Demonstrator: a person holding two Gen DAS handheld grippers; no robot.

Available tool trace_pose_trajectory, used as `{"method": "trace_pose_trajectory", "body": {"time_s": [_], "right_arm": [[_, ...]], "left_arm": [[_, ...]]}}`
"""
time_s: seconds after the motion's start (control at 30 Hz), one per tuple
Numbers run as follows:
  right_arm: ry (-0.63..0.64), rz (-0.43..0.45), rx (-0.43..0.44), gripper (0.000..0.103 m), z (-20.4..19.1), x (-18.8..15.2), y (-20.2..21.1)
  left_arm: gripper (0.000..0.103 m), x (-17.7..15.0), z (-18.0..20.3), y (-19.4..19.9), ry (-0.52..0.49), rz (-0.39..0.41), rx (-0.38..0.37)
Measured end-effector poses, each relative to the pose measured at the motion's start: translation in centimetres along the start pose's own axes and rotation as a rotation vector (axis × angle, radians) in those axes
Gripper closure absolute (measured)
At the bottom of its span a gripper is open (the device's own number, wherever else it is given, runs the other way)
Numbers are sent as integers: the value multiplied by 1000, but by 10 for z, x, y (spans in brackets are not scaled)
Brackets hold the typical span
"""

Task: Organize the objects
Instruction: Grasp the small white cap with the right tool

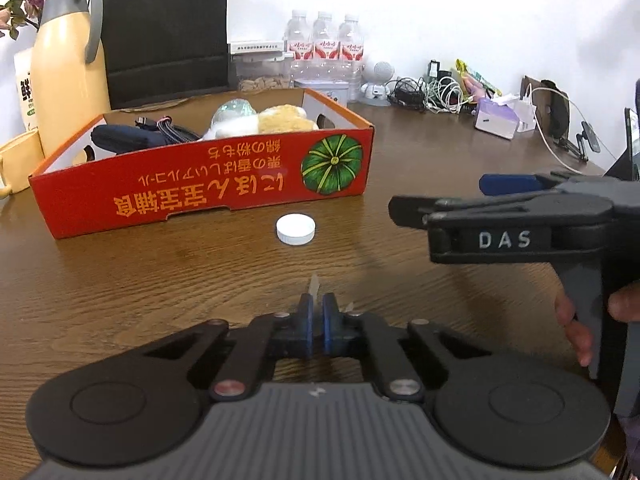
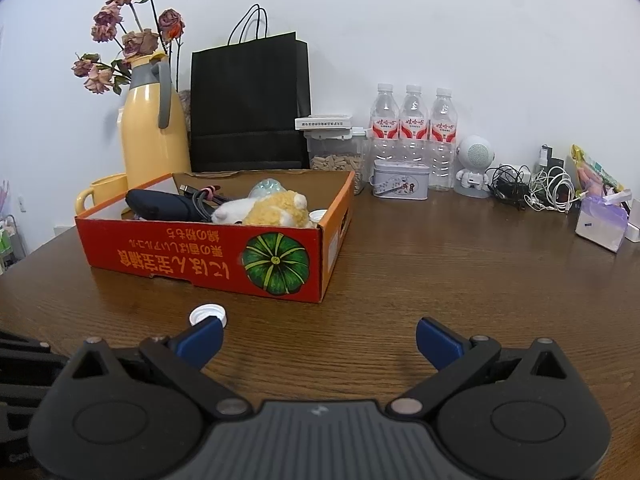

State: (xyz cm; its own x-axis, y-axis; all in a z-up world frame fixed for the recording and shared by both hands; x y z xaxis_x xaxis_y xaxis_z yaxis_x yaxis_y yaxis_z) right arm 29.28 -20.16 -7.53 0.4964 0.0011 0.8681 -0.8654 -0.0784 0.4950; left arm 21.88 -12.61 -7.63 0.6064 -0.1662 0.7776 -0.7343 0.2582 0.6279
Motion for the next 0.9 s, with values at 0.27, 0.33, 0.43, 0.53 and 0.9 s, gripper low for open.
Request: {"method": "trace_pose_trajectory", "body": {"time_s": [0.27,0.33,0.43,0.53,0.9], "right_arm": [[12,-21,-14,0,-1,-4,-5],[20,-28,-16,0,-3,-4,-7],[43,-28,-1,0,-10,-4,-9],[74,-42,23,0,-22,-4,-12],[110,-117,67,24,-76,7,-51]], "left_arm": [[97,12,-16,15,36,58,7],[97,16,-23,18,50,78,15],[97,24,-38,22,67,109,38],[97,32,-55,20,89,125,63],[97,56,-98,2,123,160,98]]}}
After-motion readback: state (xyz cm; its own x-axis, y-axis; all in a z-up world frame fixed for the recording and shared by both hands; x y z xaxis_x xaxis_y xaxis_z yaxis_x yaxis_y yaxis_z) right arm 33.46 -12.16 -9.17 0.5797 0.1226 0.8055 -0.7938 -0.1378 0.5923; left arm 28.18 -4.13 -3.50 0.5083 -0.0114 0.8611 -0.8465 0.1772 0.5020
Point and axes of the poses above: each gripper's, at about its wrist camera, not at the fingertips, and y roughly against the way its jaws point, z to its right, x to its top, the point moved 7 cm from there along -y, roughly the way its jaws point, and after that the axes turned 2 degrees about -z, right-handed, at the moved point
